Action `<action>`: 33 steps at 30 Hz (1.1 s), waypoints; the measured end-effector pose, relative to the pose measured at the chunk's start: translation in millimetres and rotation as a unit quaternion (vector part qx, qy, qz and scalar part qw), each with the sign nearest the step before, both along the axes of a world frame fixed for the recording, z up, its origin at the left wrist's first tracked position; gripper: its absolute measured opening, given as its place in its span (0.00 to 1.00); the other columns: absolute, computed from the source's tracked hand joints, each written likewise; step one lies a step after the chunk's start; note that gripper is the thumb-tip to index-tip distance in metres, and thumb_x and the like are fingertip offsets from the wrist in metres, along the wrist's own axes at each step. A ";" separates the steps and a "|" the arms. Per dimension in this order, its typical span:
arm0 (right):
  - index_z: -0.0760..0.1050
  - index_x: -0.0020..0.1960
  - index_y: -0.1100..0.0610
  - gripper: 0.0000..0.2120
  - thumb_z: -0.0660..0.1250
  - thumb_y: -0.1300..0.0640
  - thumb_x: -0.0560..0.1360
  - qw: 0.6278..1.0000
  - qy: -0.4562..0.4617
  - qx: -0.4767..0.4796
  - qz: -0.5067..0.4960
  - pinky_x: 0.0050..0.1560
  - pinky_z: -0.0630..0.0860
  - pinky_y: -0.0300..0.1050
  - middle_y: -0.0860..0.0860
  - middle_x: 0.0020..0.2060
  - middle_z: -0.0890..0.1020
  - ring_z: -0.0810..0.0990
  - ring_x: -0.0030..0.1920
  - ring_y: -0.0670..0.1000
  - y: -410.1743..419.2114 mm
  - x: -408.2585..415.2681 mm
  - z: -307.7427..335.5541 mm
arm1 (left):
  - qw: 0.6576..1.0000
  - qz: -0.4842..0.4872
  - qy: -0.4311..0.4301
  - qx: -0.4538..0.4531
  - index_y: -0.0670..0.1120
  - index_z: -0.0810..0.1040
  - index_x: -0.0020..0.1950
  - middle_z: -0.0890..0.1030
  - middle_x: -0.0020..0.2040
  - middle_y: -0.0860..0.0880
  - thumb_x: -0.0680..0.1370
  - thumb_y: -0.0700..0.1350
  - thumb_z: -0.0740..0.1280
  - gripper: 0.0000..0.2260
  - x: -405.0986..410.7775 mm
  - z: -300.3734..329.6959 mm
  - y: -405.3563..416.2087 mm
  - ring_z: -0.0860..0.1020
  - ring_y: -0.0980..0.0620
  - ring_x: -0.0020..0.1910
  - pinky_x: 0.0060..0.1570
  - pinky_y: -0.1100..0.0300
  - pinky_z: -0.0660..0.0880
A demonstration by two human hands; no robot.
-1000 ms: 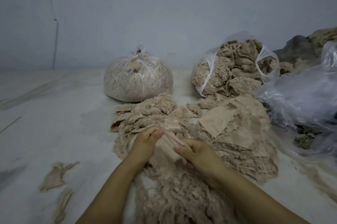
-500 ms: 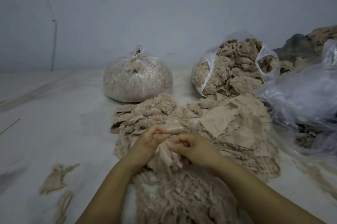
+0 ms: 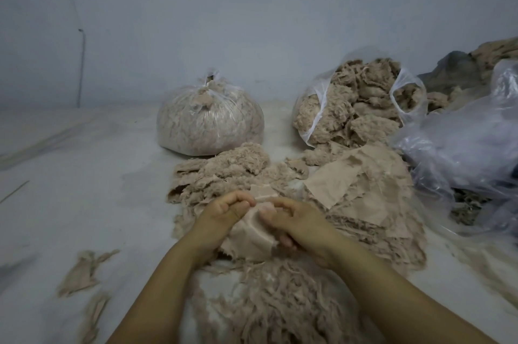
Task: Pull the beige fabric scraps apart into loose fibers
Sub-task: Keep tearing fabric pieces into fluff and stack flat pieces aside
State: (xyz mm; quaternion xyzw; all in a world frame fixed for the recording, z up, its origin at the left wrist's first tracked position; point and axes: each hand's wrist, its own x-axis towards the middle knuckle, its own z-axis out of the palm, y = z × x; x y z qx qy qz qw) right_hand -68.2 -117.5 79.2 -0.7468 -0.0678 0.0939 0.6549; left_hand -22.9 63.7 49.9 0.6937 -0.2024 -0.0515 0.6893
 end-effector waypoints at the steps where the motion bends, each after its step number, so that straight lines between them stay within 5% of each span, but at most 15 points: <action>1: 0.78 0.43 0.55 0.06 0.69 0.53 0.76 1.000 0.015 0.005 0.010 0.22 0.63 0.35 0.49 0.21 0.73 0.66 0.20 0.44 1.7 -0.3 -0.8 | 0.999 0.024 0.005 -0.030 0.52 0.81 0.42 0.81 0.38 0.52 0.77 0.44 0.65 0.07 -0.1 1.0 0.8 0.77 0.56 0.36 0.34 0.63 0.75; 3: 0.75 0.32 0.56 0.14 0.69 0.56 0.76 0.999 0.031 -0.002 0.011 0.21 0.61 0.35 0.48 0.20 0.72 0.65 0.19 0.44 -2.2 -1.2 -4.7 | 0.988 0.121 0.016 -0.096 0.51 0.81 0.40 0.82 0.36 0.52 0.79 0.39 0.62 0.13 3.2 3.3 4.7 0.78 0.56 0.34 0.31 0.64 0.75; 6: 0.77 0.29 0.54 0.16 0.69 0.52 0.75 0.997 0.054 -0.021 0.042 0.21 0.59 0.34 0.51 0.23 0.74 0.64 0.19 0.45 -12.9 -8.7 -7.4 | 0.964 0.245 0.009 -0.105 0.49 0.80 0.43 0.83 0.39 0.52 0.80 0.39 0.61 0.11 11.5 4.5 14.3 0.80 0.54 0.38 0.36 0.62 0.75; 10: 0.78 0.28 0.47 0.19 0.65 0.36 0.70 0.999 0.029 -0.039 -0.008 0.22 0.59 0.34 0.50 0.32 0.80 0.65 0.19 0.46 -9.7 -7.7 -1.8 | 0.994 0.092 0.014 -0.057 0.51 0.81 0.42 0.83 0.38 0.52 0.78 0.42 0.64 0.09 5.0 3.4 5.4 0.79 0.55 0.36 0.33 0.63 0.76; 13: 0.78 0.30 0.49 0.17 0.68 0.40 0.72 0.999 0.012 0.011 -0.038 0.23 0.64 0.37 0.48 0.23 0.74 0.67 0.22 0.47 1.0 1.1 3.2 | 0.999 -0.027 0.019 -0.026 0.50 0.82 0.43 0.82 0.39 0.49 0.74 0.48 0.66 0.06 -6.7 4.1 -5.3 0.79 0.54 0.37 0.34 0.64 0.76; 17: 0.72 0.30 0.55 0.15 0.71 0.56 0.74 0.985 -0.080 0.050 -0.142 0.29 0.67 0.35 0.46 0.23 0.74 0.70 0.26 0.44 10.1 14.0 -2.8 | 0.993 0.116 -0.025 0.011 0.48 0.79 0.40 0.80 0.35 0.52 0.78 0.51 0.62 0.12 -2.2 0.3 -7.0 0.77 0.55 0.35 0.33 0.66 0.73; 23: 0.70 0.31 0.55 0.16 0.69 0.59 0.75 0.966 -0.175 0.073 -0.175 0.35 0.65 0.43 0.51 0.26 0.70 0.67 0.31 0.50 19.1 17.3 -1.0 | 0.966 0.255 -0.045 0.021 0.50 0.78 0.35 0.77 0.29 0.53 0.81 0.53 0.57 0.19 16.1 -14.3 -6.7 0.75 0.54 0.32 0.36 0.60 0.73; 27: 0.70 0.32 0.56 0.15 0.67 0.59 0.77 0.957 -0.192 0.122 -0.182 0.28 0.65 0.35 0.46 0.24 0.70 0.66 0.25 0.42 11.4 19.8 13.0 | 0.932 0.359 -0.037 0.014 0.45 0.77 0.39 0.73 0.20 0.52 0.75 0.64 0.52 0.25 15.0 -16.0 0.8 0.70 0.58 0.20 0.21 0.68 0.68; 30: 0.68 0.32 0.56 0.17 0.65 0.56 0.78 0.971 -0.179 0.066 -0.145 0.33 0.65 0.39 0.45 0.24 0.67 0.65 0.28 0.43 16.7 24.6 18.0 | 0.961 0.275 -0.008 -0.025 0.45 0.78 0.48 0.81 0.31 0.51 0.72 0.67 0.52 0.28 8.2 -2.6 -7.7 0.79 0.56 0.30 0.32 0.64 0.75; 33: 0.66 0.32 0.53 0.18 0.62 0.55 0.80 0.971 -0.160 0.074 -0.164 0.38 0.65 0.46 0.45 0.25 0.67 0.65 0.30 0.46 26.8 30.8 13.7 | 0.975 0.133 0.145 -0.099 0.43 0.77 0.56 0.83 0.49 0.42 0.67 0.72 0.54 0.36 -1.9 10.0 -23.8 0.82 0.45 0.49 0.42 0.54 0.79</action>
